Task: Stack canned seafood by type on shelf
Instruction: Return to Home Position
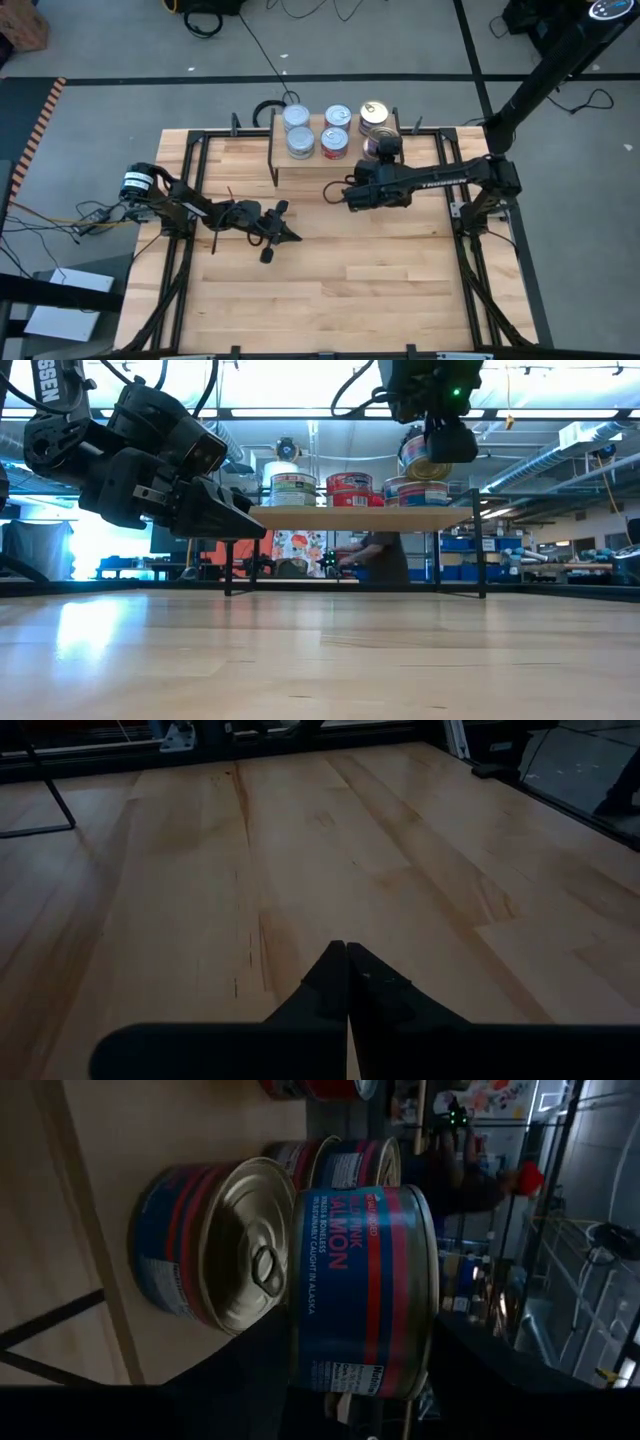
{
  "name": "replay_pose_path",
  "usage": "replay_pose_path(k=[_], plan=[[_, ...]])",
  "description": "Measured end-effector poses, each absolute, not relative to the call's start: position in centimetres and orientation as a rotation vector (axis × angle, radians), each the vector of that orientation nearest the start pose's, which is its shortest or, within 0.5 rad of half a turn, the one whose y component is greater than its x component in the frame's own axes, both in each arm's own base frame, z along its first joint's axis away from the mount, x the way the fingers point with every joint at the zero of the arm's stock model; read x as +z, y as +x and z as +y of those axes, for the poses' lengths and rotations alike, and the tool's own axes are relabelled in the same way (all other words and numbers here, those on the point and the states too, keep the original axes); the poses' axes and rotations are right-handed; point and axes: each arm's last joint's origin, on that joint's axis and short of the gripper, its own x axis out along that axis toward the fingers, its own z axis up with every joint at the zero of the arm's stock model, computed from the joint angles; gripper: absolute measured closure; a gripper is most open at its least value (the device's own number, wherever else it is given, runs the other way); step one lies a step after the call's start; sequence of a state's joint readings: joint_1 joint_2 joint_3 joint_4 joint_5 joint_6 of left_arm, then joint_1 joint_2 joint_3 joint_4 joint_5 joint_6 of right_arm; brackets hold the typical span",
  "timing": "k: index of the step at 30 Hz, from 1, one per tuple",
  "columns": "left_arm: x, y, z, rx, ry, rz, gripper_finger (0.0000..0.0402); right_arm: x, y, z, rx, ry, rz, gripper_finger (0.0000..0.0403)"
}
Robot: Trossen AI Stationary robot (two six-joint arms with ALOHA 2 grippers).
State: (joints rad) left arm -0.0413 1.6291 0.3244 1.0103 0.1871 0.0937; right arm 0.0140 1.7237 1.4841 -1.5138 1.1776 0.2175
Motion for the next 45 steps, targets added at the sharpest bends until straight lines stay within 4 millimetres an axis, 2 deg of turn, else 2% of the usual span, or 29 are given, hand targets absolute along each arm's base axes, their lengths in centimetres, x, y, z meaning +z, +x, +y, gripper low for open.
replay_pose_path(k=[10,26,36,45], plan=[[11.9,24.9,-1.6,-0.240,0.071,0.283,0.0398,28.4,30.3,-3.6,-0.956,-0.785,1.413,0.0193],[11.9,24.9,-1.6,-0.240,0.070,0.284,0.0398,28.1,30.3,-3.8,-0.853,-0.698,1.486,0.0131],[11.9,24.9,-1.6,-0.240,0.070,0.283,0.0398,28.1,30.4,-4.5,-0.863,-0.666,1.484,0.0129],[11.9,24.9,-1.6,-0.240,0.070,0.283,0.0398,28.2,30.5,-4.0,-0.854,-0.675,1.472,0.0127]])
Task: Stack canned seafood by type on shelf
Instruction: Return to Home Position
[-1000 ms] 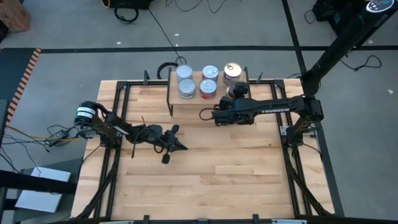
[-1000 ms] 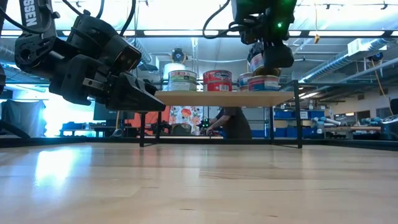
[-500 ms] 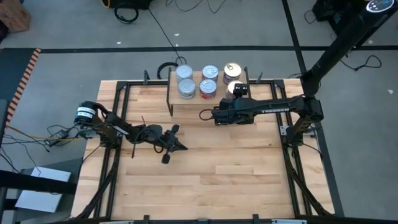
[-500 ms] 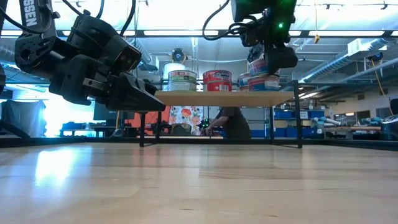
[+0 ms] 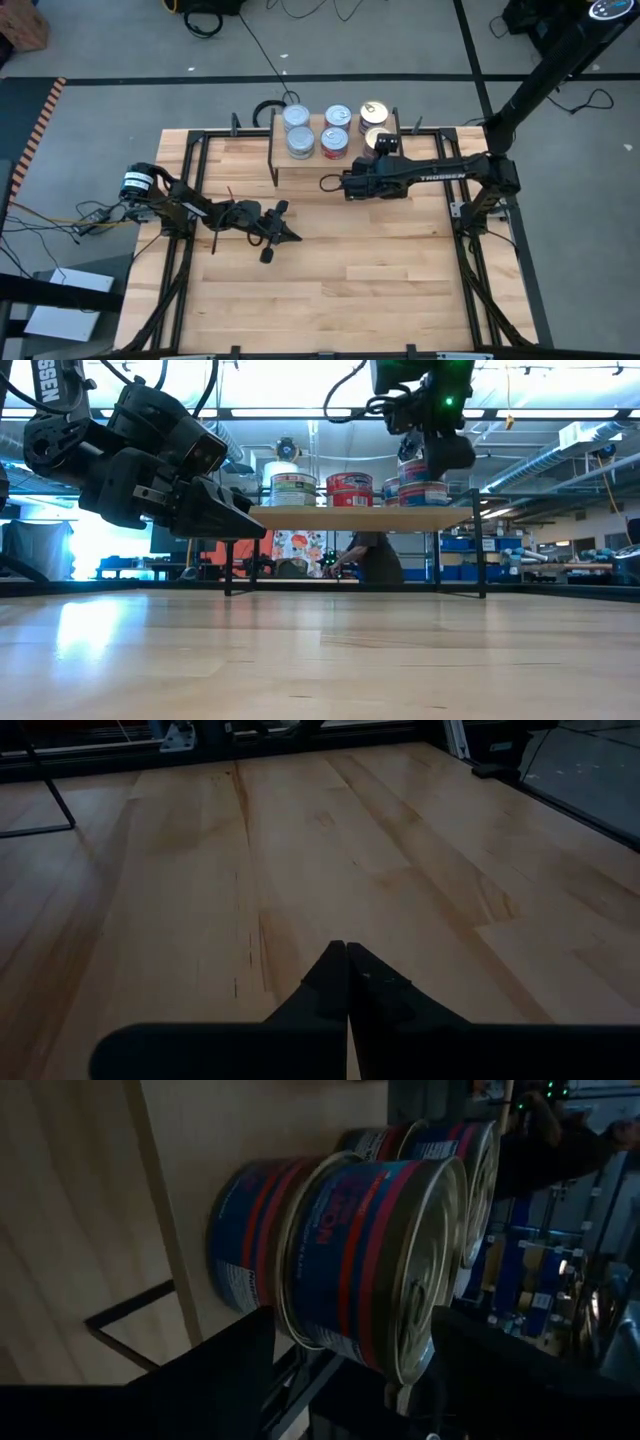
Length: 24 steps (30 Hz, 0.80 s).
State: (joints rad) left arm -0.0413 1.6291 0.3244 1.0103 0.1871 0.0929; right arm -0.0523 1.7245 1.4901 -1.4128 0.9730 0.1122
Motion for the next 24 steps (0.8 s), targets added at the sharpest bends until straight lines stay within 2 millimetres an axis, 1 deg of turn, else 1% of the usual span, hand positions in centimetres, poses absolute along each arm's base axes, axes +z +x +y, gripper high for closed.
replay_pose_path(k=[4,8,12,16,19,21,24], plan=[[11.9,24.9,-1.6,-0.240,0.070,0.284,0.0398,28.7,30.6,-3.0,-0.856,-0.662,1.424,0.0139],[11.9,24.9,-1.6,-0.240,0.070,0.283,0.0398,29.3,30.3,-1.9,-0.864,-0.635,1.368,0.0173],[11.9,24.9,-1.6,-0.240,0.070,0.282,0.0398,30.3,29.7,-0.8,-0.867,-0.598,1.293,0.0238],[11.9,25.0,-1.6,-0.239,0.067,0.275,0.0398,31.1,29.1,0.0,-0.854,-0.541,1.214,0.0321],[12.0,25.0,-1.6,-0.239,0.065,0.265,0.0398,31.0,28.7,0.2,-0.817,-0.479,1.174,0.0382],[12.0,25.0,-1.6,-0.238,0.063,0.266,0.0398,30.7,28.5,0.2,-0.778,-0.443,1.149,0.0393],[12.1,25.0,-1.6,-0.238,0.058,0.264,0.0398,30.1,28.0,0.2,-0.733,-0.390,1.095,0.0387]])
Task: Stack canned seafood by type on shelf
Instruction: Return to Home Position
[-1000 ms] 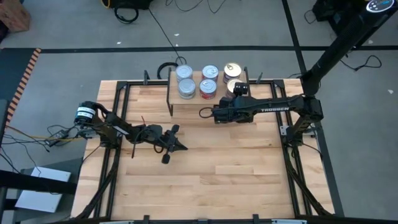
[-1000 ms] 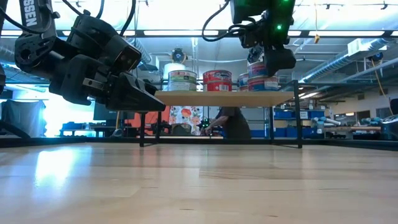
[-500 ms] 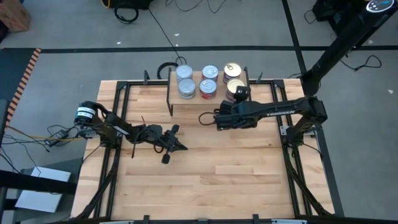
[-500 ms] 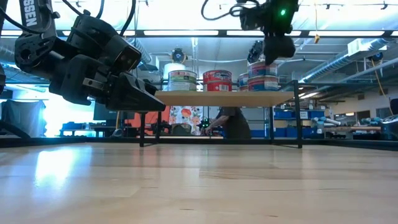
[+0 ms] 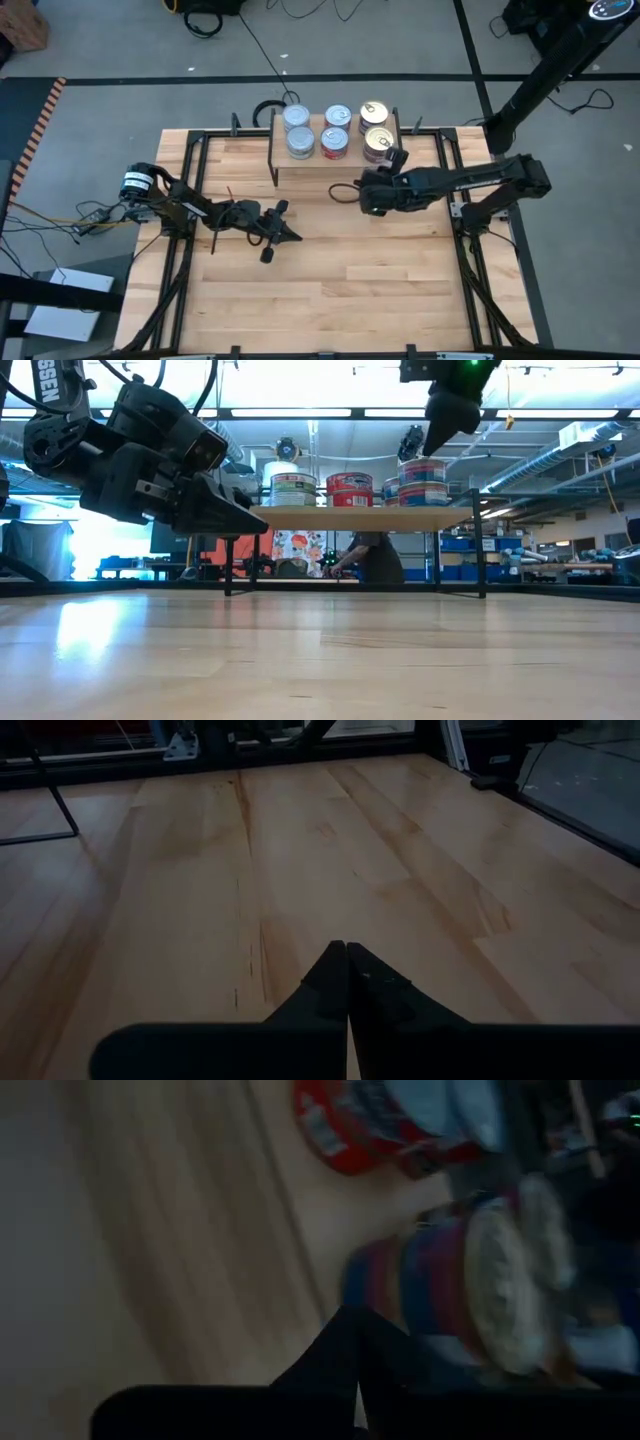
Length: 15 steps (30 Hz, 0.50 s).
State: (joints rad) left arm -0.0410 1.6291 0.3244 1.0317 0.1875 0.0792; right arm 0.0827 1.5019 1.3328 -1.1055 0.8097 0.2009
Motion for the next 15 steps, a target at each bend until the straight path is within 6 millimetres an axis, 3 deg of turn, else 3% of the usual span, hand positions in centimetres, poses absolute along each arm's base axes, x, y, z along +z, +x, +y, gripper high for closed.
replay_pose_path(k=[15], plan=[[12.8,25.2,-1.5,-0.226,0.051,0.191,0.0398,25.8,24.3,-1.1,-0.430,-0.116,0.675,0.0399]])
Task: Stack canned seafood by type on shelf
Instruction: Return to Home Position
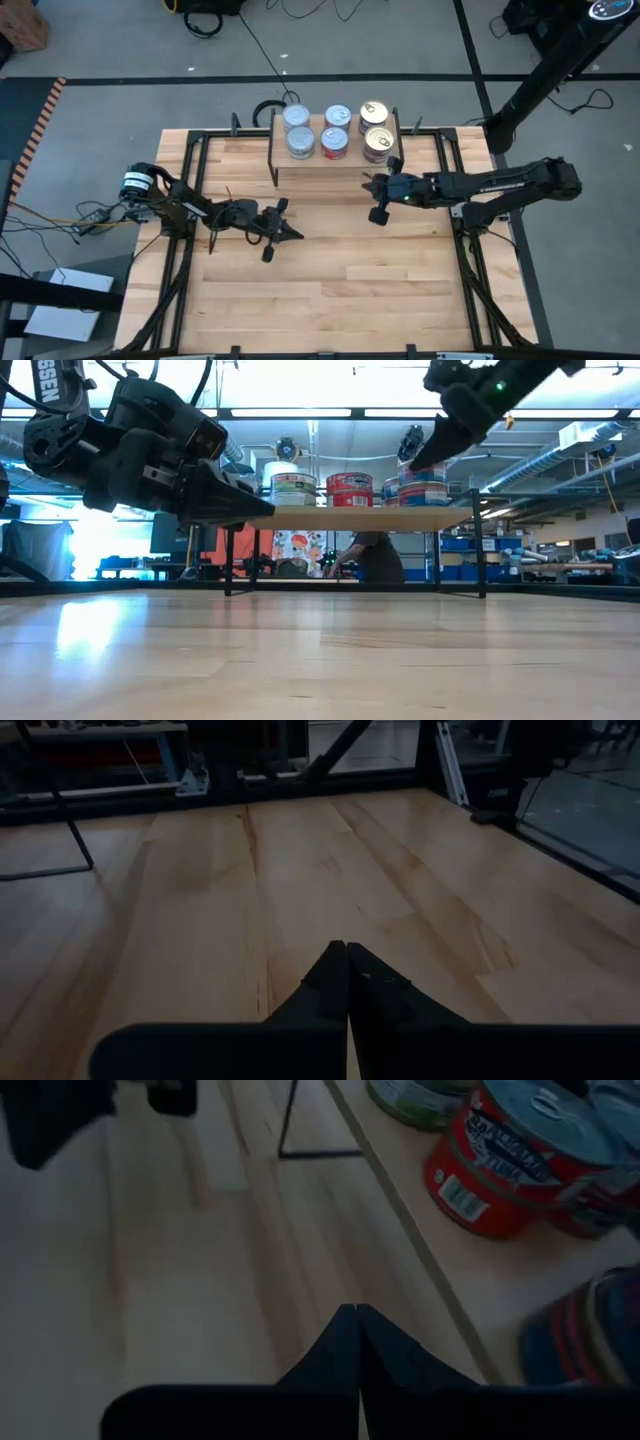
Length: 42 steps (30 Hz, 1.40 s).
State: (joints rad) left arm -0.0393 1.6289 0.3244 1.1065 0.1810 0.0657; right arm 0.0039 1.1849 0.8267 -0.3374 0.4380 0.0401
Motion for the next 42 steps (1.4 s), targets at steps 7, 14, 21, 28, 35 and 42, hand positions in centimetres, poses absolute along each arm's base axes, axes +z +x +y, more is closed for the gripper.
replay_pose_path(k=[7,14,21,28,35,42], plan=[[12.8,25.2,-1.5,-0.223,0.036,0.190,0.0398,23.6,22.5,-1.6,-0.335,-0.058,0.496,0.0400],[12.8,25.2,-0.6,-0.241,-0.030,0.197,0.0398,21.9,20.4,-1.7,-0.320,-0.049,0.377,0.0400],[12.8,25.2,0.2,-0.226,-0.042,0.197,0.0398,20.5,18.7,-1.5,-0.272,-0.027,0.264,0.0400],[12.8,25.2,0.6,-0.209,-0.044,0.197,0.0398,19.1,17.1,-1.8,-0.228,0.000,0.186,0.0400],[13.4,24.9,1.0,-0.192,-0.037,0.185,0.0398,18.3,15.2,-1.6,-0.231,0.002,0.132,0.0400],[15.2,24.2,1.1,-0.186,-0.001,0.173,0.0398,17.4,13.3,-1.5,-0.234,0.003,0.056,0.0400]])
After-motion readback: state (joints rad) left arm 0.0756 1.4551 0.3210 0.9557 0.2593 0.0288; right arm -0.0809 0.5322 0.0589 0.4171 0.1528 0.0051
